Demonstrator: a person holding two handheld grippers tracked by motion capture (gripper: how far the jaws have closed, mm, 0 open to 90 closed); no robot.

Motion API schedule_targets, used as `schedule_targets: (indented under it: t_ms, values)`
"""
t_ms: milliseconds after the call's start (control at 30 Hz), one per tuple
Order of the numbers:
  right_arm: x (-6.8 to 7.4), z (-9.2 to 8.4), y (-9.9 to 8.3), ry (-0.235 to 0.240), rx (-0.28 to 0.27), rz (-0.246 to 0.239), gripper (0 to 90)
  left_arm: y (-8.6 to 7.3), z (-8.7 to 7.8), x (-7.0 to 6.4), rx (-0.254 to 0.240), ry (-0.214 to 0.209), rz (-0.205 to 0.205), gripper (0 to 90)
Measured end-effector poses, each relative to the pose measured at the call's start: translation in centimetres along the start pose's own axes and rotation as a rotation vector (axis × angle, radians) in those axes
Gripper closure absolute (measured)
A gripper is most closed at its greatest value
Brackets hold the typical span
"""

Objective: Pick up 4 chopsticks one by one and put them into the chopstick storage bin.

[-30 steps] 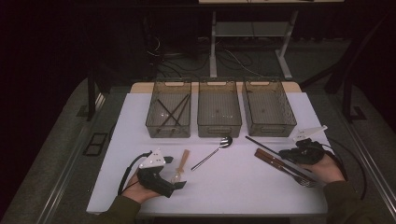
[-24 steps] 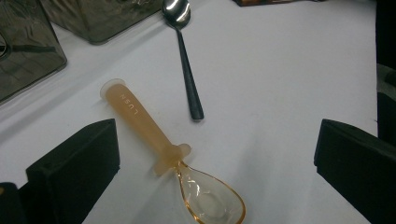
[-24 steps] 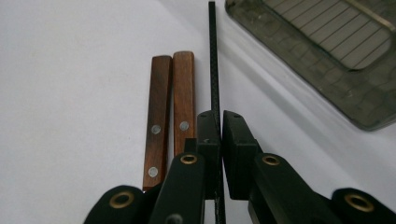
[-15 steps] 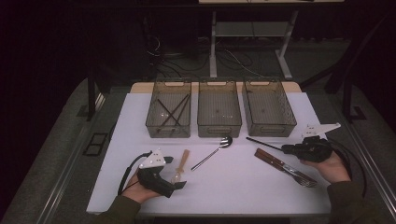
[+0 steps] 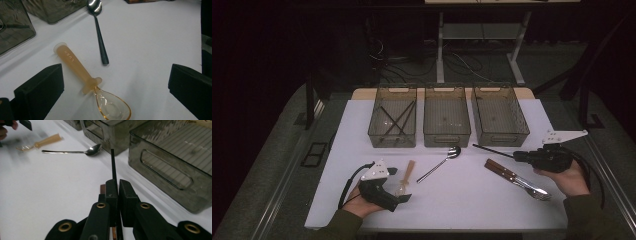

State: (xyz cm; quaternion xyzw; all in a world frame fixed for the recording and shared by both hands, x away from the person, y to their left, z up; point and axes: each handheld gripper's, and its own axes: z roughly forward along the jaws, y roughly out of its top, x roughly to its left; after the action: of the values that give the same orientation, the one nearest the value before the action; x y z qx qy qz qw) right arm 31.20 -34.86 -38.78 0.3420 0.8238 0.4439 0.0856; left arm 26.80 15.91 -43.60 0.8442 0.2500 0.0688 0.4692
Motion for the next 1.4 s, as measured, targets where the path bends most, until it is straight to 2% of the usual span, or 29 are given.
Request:
schedule_targets:
  t_ms: [367, 700, 1200, 1400]
  values:
    - [1.5, 0.4, 1.3, 0.038, -0.023, 0.004, 85.6, 0.0, 0.0, 0.0, -0.006, 0.000, -0.008, 0.0]
    - [2.9, 0.8, 2.8, 0.051, -0.057, -0.003, 85.6, 0.0, 0.0, 0.0, -0.010, 0.001, -0.014, 0.0]
    - [4.6, 2.5, 5.6, 0.030, -0.101, -0.012, 85.6, 0.0, -0.1, 0.2, -0.031, -0.001, -0.010, 0.0]
    - [5.0, 3.5, 6.8, 0.014, -0.116, -0.011, 85.6, -0.1, 0.0, 0.5, -0.018, 0.000, -0.013, 0.0]
